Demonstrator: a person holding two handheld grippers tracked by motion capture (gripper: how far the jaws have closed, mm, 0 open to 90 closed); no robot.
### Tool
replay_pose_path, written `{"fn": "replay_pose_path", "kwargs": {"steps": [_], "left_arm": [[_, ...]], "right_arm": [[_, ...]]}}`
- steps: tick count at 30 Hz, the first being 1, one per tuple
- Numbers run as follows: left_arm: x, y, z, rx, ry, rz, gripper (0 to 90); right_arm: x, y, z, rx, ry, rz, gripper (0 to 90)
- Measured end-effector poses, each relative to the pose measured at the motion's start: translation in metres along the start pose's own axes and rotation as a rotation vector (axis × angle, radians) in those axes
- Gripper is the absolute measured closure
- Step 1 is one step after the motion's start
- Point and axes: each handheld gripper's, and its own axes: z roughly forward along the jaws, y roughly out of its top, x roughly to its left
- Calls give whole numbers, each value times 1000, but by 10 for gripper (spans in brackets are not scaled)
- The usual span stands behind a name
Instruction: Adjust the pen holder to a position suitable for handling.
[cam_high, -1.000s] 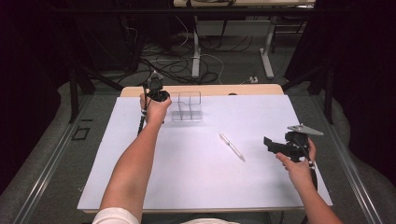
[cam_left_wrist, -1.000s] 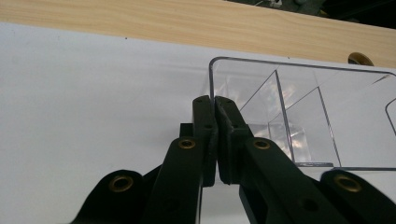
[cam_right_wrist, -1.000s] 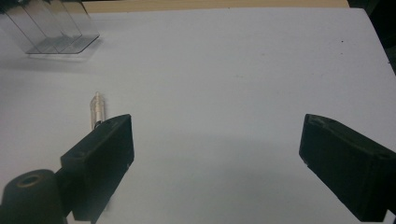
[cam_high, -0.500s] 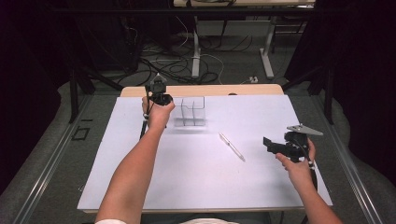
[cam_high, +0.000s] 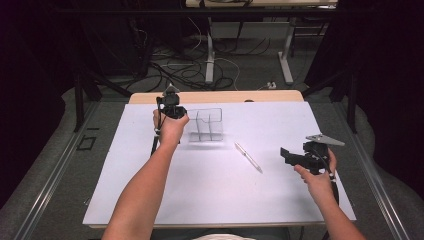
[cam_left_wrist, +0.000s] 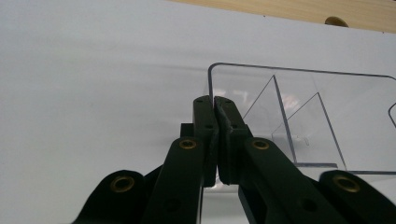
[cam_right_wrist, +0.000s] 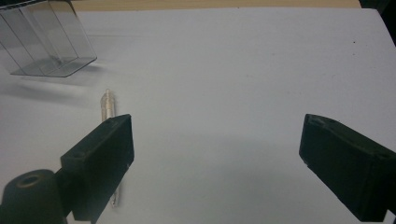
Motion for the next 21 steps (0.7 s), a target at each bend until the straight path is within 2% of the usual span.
{"fn": "replay_pose_path", "kwargs": {"steps": [10, 16, 21], "left_arm": [[-2, -9, -5, 11, -11, 9, 891], [-6, -15, -6, 21, 7, 4, 891], [-8, -18, -10, 43, 5, -10, 890]], "right_arm": [[-1, 0, -1, -2, 0, -2, 100], [0, -1, 0, 0, 0, -2, 100], [0, -1, 0, 2, -1, 0, 100]]}}
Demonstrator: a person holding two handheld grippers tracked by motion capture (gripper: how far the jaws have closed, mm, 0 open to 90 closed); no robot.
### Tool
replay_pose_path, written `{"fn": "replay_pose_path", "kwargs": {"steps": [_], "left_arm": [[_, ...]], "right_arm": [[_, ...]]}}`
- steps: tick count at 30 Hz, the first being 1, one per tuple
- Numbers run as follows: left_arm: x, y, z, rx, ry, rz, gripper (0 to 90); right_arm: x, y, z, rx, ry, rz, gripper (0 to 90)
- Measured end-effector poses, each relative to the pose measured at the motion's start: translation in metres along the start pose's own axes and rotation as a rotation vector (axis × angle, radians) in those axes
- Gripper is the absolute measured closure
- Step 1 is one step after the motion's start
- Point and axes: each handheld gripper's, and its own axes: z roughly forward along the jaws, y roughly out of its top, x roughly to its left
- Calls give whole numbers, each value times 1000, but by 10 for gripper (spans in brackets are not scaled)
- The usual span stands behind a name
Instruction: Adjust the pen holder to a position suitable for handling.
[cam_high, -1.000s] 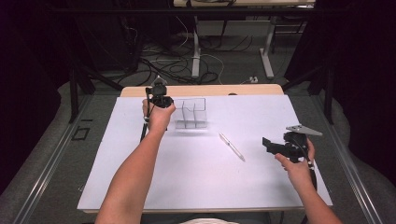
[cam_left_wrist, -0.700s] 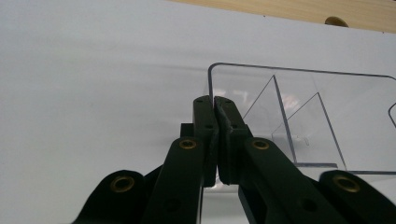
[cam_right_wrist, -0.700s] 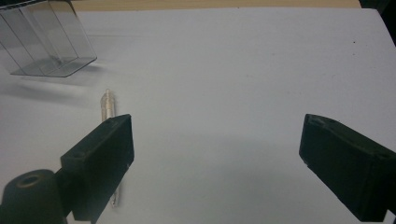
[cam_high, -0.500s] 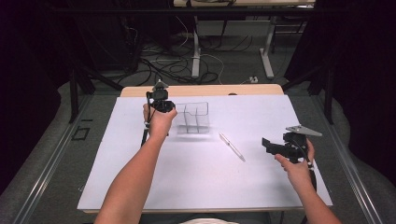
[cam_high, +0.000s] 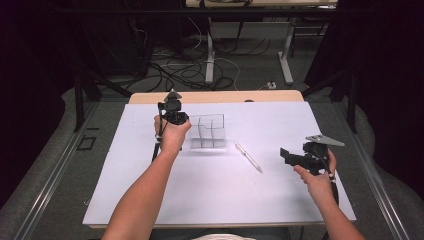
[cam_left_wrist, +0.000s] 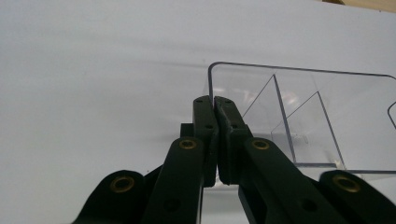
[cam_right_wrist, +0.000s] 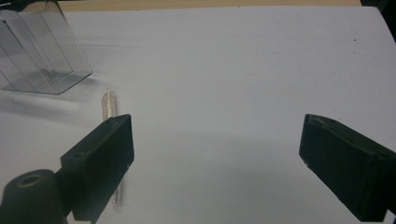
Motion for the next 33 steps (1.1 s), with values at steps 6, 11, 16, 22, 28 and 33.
{"fn": "replay_pose_path", "kwargs": {"steps": [6, 11, 16, 22, 28, 33], "left_arm": [[-5, -6, -2, -2, -2, 13, 886], [-9, -12, -3, -2, -13, 18, 879], [-9, -17, -3, 4, -43, 12, 875], [-11, -23, -4, 14, -59, 25, 872], [-12, -27, -4, 27, -89, 27, 867], [-10, -28, -4, 30, -110, 10, 863]], "right_arm": [[1, 0, 0, 4, 2, 9, 100], [1, -1, 1, 2, 2, -5, 100], [2, -1, 1, -2, -5, 4, 100], [1, -1, 1, 5, 1, -2, 100], [2, -1, 2, 6, 2, -1, 100], [3, -1, 3, 11, 0, 5, 100]]}}
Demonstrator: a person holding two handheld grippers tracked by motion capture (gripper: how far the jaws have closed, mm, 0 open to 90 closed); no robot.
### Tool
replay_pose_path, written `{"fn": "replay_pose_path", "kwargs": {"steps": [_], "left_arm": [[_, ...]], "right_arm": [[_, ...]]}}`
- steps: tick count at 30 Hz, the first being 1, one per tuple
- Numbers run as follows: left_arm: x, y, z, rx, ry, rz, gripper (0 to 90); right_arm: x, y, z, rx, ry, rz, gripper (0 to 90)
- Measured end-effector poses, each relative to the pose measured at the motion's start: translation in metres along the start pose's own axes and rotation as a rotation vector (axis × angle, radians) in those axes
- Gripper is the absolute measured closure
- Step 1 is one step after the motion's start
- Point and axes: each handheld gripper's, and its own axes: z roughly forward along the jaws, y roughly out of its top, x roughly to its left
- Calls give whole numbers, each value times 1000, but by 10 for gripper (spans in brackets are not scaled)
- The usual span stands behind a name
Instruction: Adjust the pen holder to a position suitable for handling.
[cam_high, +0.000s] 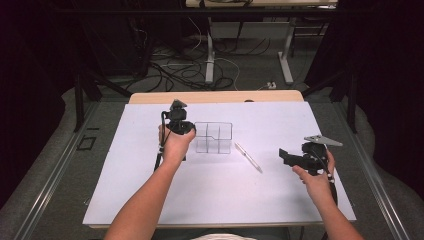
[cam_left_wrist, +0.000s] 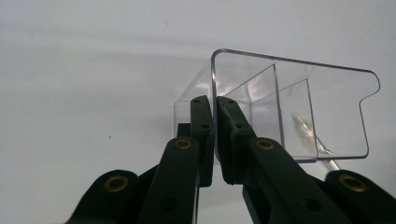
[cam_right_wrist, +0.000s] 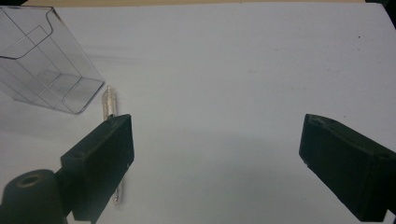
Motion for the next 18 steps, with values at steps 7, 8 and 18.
{"fn": "replay_pose_path", "kwargs": {"steps": [7, 8, 18], "left_arm": [[1, -2, -1, 7, -16, 7, 856], [2, -2, -1, 10, -21, 16, 855], [6, -3, 0, 10, -60, 9, 838]], "right_arm": [[-1, 0, 1, 0, 0, -13, 100], [-1, 0, 1, -1, 0, -20, 100], [1, -1, 1, 2, -1, -10, 100]]}}
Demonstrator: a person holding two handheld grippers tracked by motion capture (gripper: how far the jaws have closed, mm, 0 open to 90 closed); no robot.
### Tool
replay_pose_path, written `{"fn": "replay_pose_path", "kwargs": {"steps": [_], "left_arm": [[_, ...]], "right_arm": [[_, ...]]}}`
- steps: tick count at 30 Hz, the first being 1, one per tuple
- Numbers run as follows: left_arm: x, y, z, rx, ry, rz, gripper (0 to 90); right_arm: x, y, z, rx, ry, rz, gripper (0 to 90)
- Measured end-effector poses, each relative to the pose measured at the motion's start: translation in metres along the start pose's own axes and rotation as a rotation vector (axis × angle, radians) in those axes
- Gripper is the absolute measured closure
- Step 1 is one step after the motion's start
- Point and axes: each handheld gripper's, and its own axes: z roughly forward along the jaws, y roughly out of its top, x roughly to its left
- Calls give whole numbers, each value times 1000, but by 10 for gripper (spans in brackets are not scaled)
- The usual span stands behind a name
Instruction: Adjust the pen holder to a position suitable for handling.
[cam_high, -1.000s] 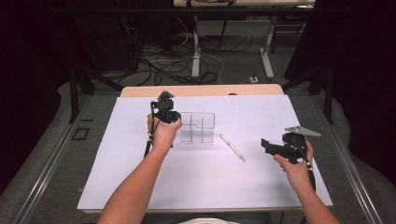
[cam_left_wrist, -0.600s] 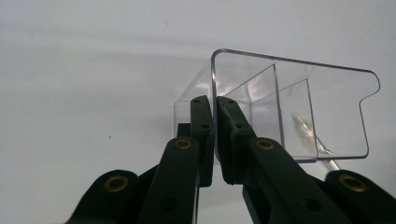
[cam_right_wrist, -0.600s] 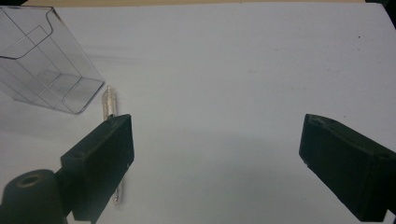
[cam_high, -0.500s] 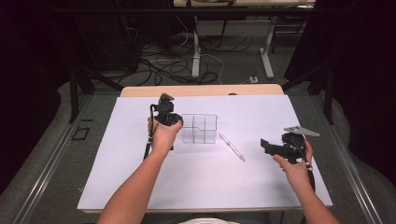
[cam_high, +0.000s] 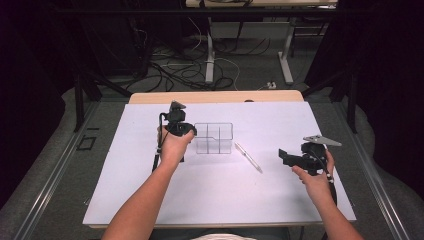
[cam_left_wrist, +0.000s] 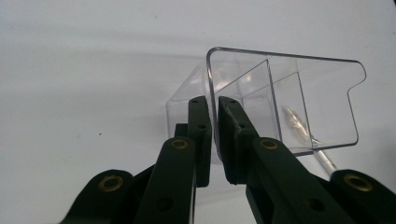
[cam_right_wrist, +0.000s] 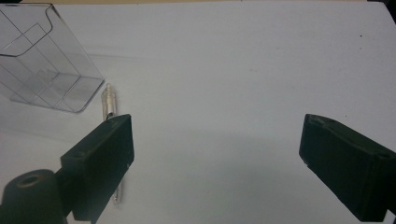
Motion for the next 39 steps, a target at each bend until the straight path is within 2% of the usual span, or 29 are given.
{"fn": "replay_pose_path", "kwargs": {"steps": [10, 12, 13, 17, 19, 22, 26, 35, 39], "left_arm": [[10, 0, -5, -53, -45, 31, 726], [12, -1, -5, -71, -49, 41, 702], [15, -1, -7, -81, -57, 64, 686], [20, -2, -8, -98, -70, 64, 644], [23, -3, -9, -110, -71, 83, 632], [26, -4, -11, -128, -68, 116, 586], [29, -8, -15, -170, -85, 156, 545], [34, -19, -19, -239, -125, 276, 365], [36, -23, -23, -271, -127, 315, 310]], "right_arm": [[0, 1, 0, -3, -4, -10, 100], [0, 1, 0, -4, -5, -15, 100], [0, 1, 0, -4, -5, -19, 100], [1, 1, 0, -4, -6, -25, 100], [2, 1, 1, -2, -4, -17, 100], [3, 1, 2, -3, -3, -47, 100], [5, 1, 3, 2, -1, -57, 101], [12, 3, 6, 21, -6, -117, 147], [15, 6, 6, 24, -4, -142, 155]]}}
